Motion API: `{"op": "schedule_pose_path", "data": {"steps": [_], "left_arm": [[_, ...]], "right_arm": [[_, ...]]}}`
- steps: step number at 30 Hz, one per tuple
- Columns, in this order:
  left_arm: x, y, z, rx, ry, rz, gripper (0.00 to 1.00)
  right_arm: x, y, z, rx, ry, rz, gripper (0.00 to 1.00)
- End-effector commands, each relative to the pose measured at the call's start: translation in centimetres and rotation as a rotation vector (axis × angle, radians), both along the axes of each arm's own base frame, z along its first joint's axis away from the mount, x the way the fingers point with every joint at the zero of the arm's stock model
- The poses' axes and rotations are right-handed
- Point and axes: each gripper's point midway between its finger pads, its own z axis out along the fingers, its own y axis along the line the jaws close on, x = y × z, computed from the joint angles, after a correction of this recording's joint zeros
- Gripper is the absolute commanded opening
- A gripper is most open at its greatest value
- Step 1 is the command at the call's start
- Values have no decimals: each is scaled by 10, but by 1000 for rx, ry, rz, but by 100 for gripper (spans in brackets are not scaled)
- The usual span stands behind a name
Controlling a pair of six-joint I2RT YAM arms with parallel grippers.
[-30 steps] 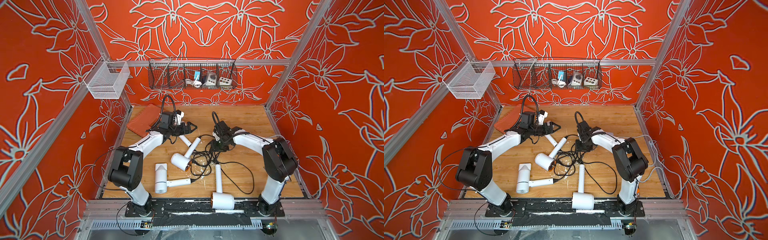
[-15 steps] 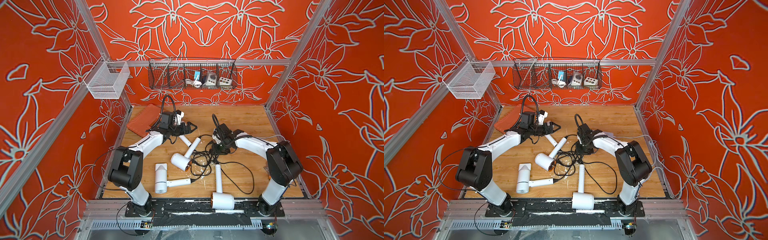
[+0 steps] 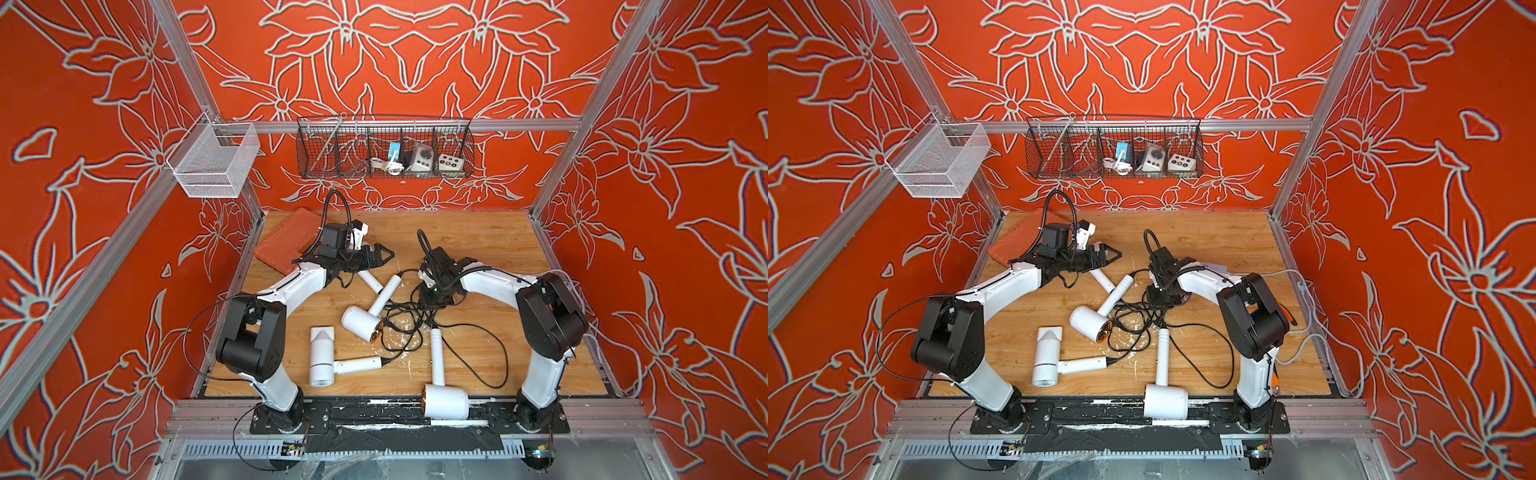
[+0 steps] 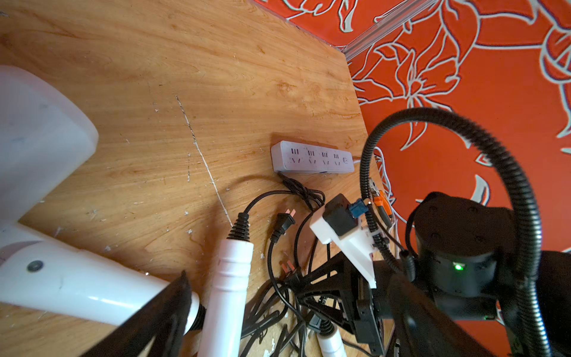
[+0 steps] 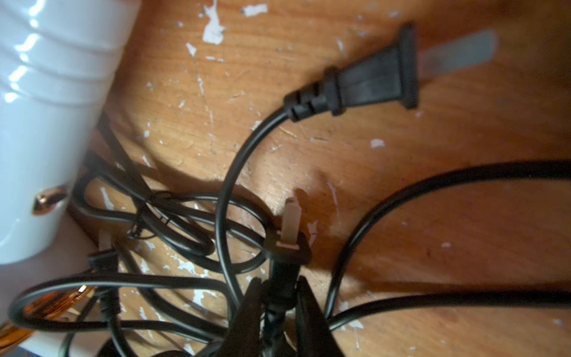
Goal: Charge the blow dryers
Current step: Pick up the plug from the center of the board.
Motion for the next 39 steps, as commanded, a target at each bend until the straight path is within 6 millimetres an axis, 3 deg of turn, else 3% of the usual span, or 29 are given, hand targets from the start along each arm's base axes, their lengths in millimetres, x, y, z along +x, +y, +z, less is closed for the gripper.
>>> {"op": "schedule_pose_path", "data": {"steps": [1,6,12,19,23,29,33,36,39], "left_arm": [[2,-2,12,-5,-38,-21,94],[-13,-24,21,109,-112,-57,90],[-42,-55,49,264,-310,-83,86],[-69,-78,66,272,-454,-167,79],[-89,-96,59,384,-524,-202,77],[-112,-120,38,454,-500,-237,61],[-119,-127,31,391,-438,-235,58],[-126,-131,36,306,-417,-229,56],[-130,-133,53,215,-431,-206,60]], "right_arm": [[6,7,14,33,-17,-9,10],[30,0,58,136,-57,-110,3],[39,-18,110,456,38,-272,0],[22,-19,129,756,221,-371,0],[19,-20,149,841,229,-444,0],[15,-42,170,864,139,-656,0],[11,-53,179,862,105,-738,0],[8,-63,175,822,84,-801,0],[8,-72,175,804,47,-845,0]]}}
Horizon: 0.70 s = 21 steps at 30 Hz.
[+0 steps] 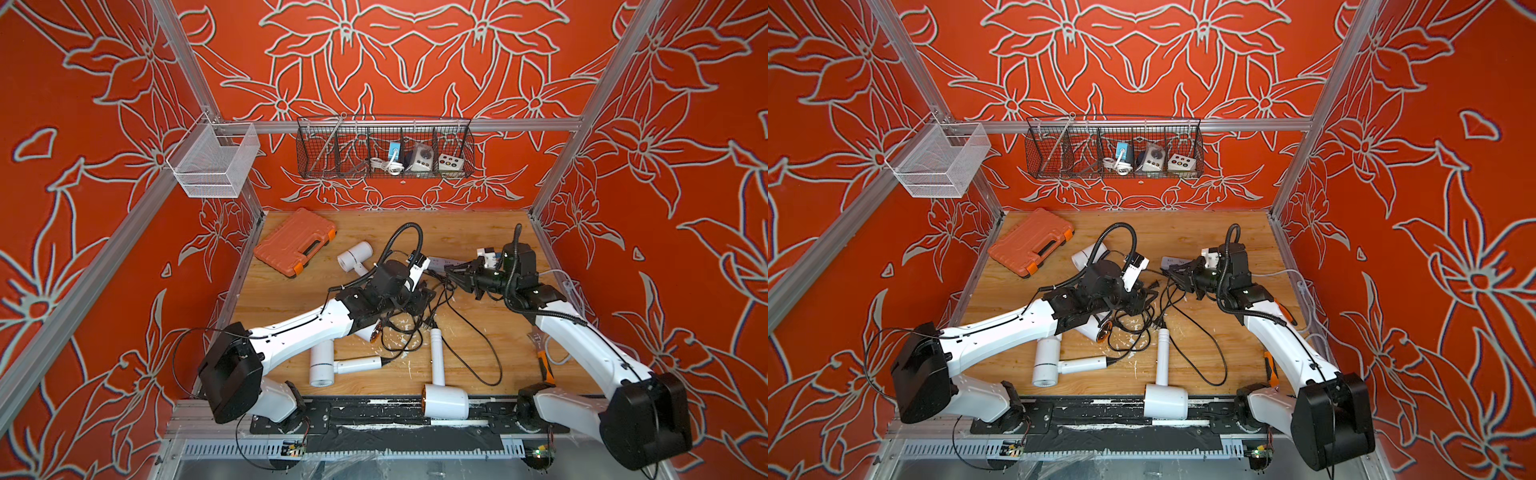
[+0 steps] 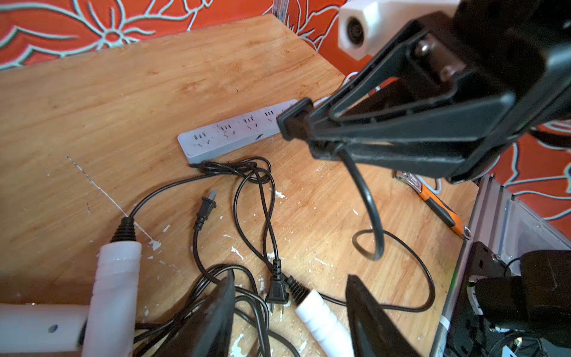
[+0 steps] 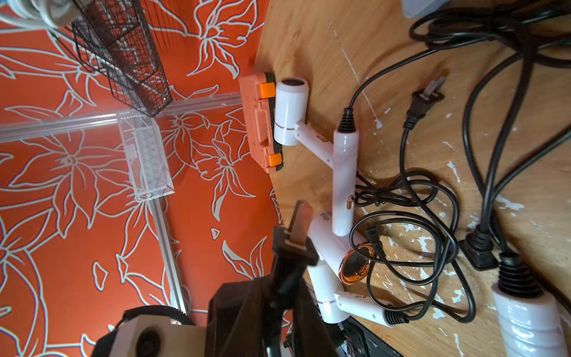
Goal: Charge the blow dryers
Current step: Pick up the plug from the center of the board.
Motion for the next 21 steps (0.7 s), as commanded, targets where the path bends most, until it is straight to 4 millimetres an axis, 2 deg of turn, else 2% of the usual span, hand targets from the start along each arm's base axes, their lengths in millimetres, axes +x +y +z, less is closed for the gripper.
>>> {"op": "schedule_pose_path", "data": {"steps": [1,5,8,13,21], "left_arm": [[-5,-5,30,-145,-6,4,60],[-13,-13,47,-216,-6,-50,60],[-17,-20,52,-249,5,-74,60],[-14,-33,39,-231,46,-89,57],[-13,-53,23,-211,63,-107,57]], "right_arm": [[2,-15,-11,-31,54,-116,0],[5,-23,-11,-30,41,-183,0],[7,-29,-5,-34,-5,-241,0],[7,-35,5,-13,-65,-320,0],[6,-22,0,52,-29,-304,0]]}}
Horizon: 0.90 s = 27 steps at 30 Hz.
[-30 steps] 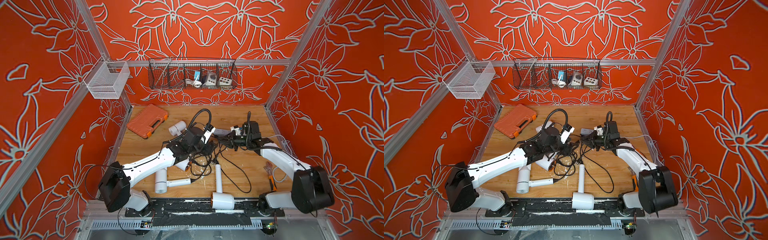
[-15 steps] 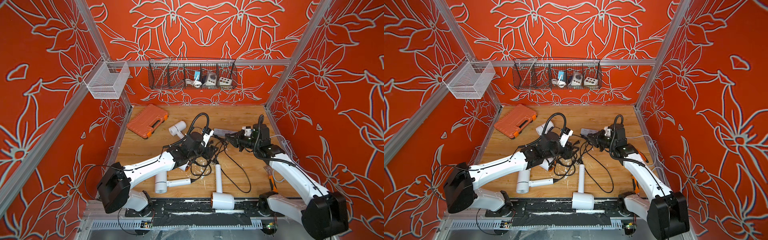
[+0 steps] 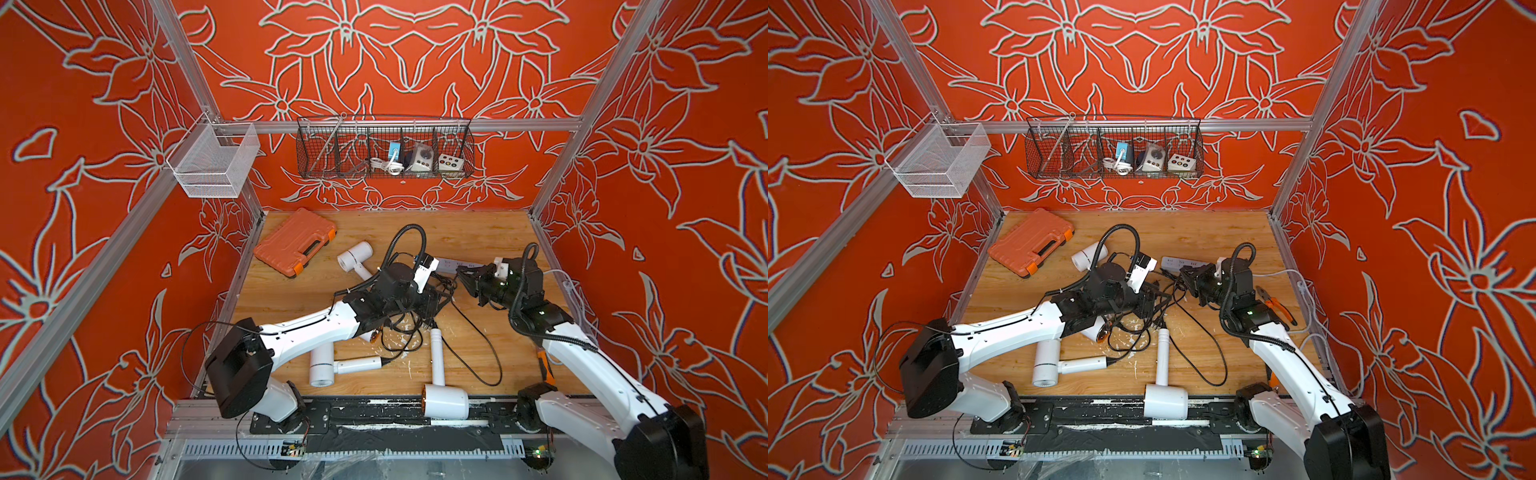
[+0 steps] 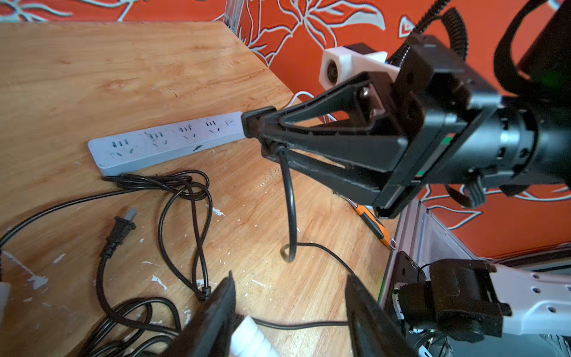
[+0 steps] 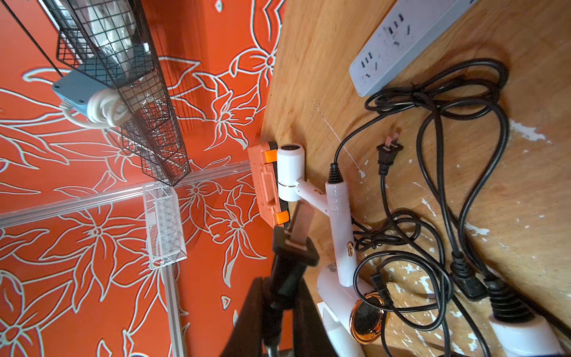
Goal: Charge the blow dryers
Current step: Pick up the plug from the center of the board.
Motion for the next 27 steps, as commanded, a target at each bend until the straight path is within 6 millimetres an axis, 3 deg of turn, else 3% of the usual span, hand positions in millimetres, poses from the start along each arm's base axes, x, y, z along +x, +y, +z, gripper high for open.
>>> {"op": "schedule_pose_path", "data": {"steps": [1,9,12,17,22,27], "left_arm": [[4,-12,9,-24,-15,-3,57],[19,-22,0,7,-3,31,58],[22,-24,-2,11,0,35,54],[27,-25,-10,48,-2,47,36],[30,-29,-24,100,11,32,0],[27,-29,-29,125,22,17,0]], "right_arm": [[3,2,5,45,-8,-30,0],[0,6,-1,63,12,-11,0],[0,7,-3,67,16,-6,0],[-2,8,-4,72,19,4,0],[-3,9,1,69,3,13,0],[-4,7,2,45,-7,17,0]]}}
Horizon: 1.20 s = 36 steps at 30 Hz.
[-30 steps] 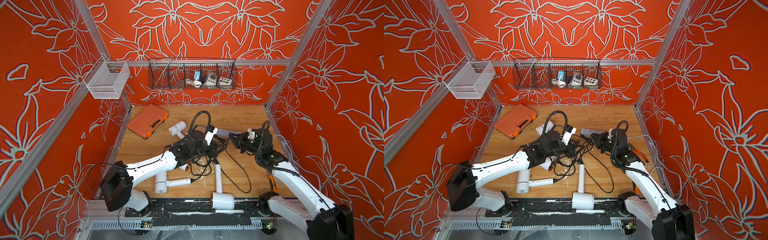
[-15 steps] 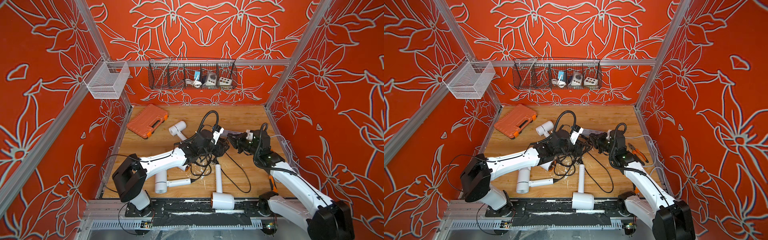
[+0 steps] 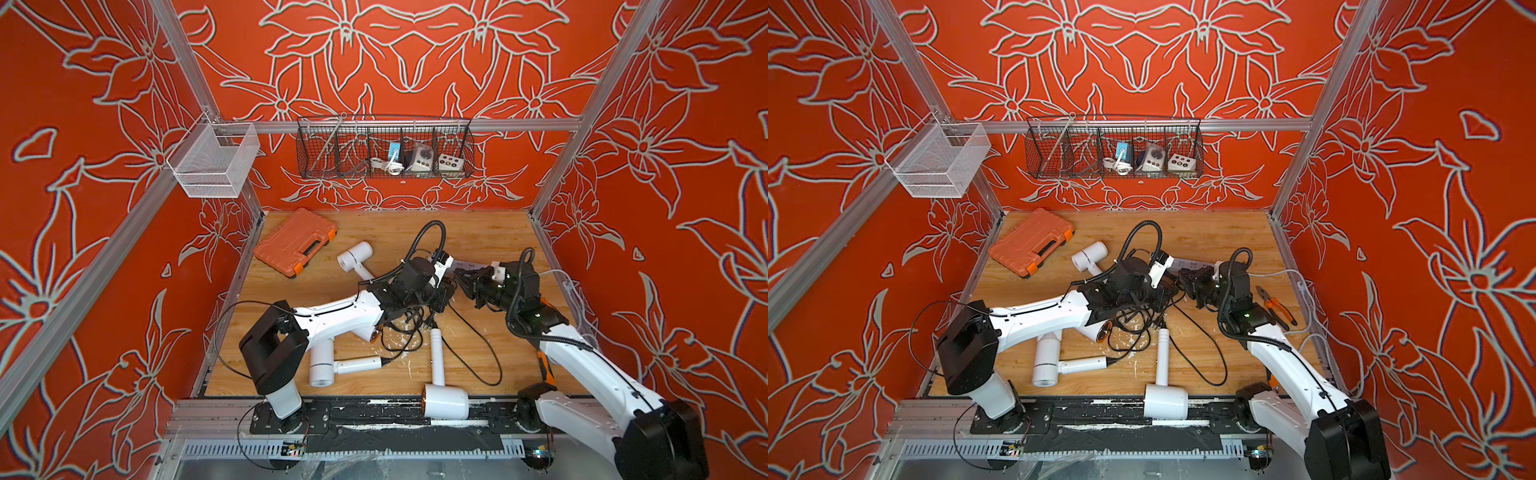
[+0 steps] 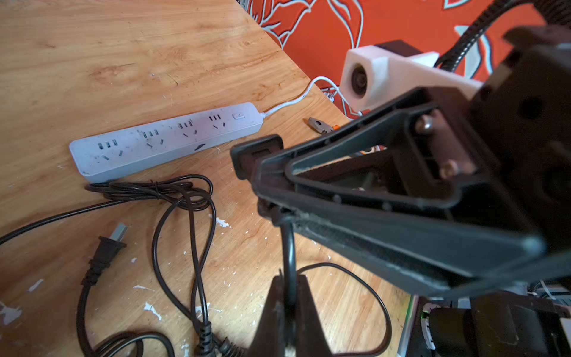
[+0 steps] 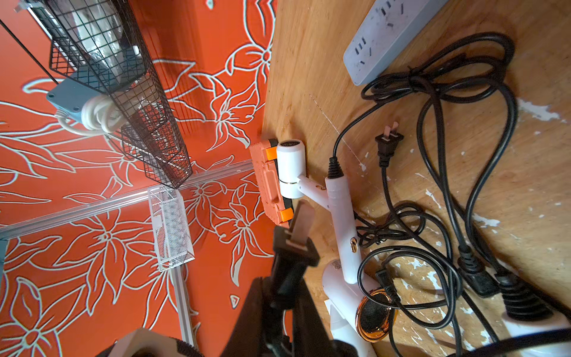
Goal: Charge the blow dryers
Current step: Pick up the plug from the center of the board.
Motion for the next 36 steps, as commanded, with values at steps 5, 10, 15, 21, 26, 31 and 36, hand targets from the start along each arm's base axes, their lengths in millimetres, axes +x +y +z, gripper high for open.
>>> {"op": "schedule_pose_path", "data": {"steps": [5,10,15,21,26,31,36], "left_arm": [[-5,8,6,118,5,-29,0],[-21,13,20,168,107,-107,0],[-36,20,48,-36,299,-188,0],[-40,33,73,-281,551,-246,0],[-53,28,71,-343,777,-299,0],[-52,39,69,-344,778,-273,0],[-41,63,55,-333,828,-182,0]], "right_arm": [[-1,-17,21,-251,-191,52,31],[-14,-44,34,-704,-406,198,74],[-20,-69,19,-980,-450,247,70],[-29,-77,11,-1157,-612,218,63],[-31,-33,13,-1312,-901,348,51],[-52,27,12,-1539,-1338,543,67],[-50,14,16,-1604,-1343,444,66]]}}
